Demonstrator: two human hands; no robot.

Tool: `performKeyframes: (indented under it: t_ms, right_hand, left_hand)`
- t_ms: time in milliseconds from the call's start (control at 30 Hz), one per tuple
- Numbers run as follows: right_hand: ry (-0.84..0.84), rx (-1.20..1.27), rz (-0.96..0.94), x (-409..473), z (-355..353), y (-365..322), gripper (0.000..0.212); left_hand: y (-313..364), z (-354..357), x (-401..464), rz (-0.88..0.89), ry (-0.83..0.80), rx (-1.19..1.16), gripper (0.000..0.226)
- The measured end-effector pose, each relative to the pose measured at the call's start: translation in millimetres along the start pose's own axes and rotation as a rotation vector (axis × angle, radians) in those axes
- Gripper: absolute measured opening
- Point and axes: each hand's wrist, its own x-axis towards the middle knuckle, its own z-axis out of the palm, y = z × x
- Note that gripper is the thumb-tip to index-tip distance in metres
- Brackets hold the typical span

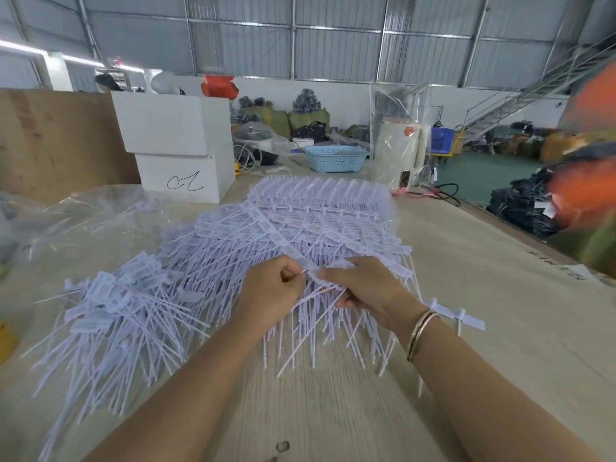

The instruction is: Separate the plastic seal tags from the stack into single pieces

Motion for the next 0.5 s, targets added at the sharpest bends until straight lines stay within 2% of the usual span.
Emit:
performKeyframes:
  t_ms: [67,133,267,400,500]
  right_hand:
    - [-0.017,0.030,-0.017,2,3,1,0.026]
    - [-0.013,0.037,-0.066,4,7,0,0.021]
    - [-0.015,0.042,-0.164,6,13,-1,0.013]
    - [-0.024,0.033,-0.164,4,9,-1,0.007]
    - [-0.045,0.013,-0.189,3,6,-3,0.014]
  left_hand:
    - [3,-4,3,-0.095,0.008,-0.064,0.021]
    - [7,-12,9,-0.203,0.051,-0.171,0.021]
    - [19,-25,16,-0.412,0.008,-0.560,0.021]
    - [21,-21,14,-0.358,0.133,-0.562,0.016]
    - [24,-15,9,-0.342,0.147,-0.596,0.014]
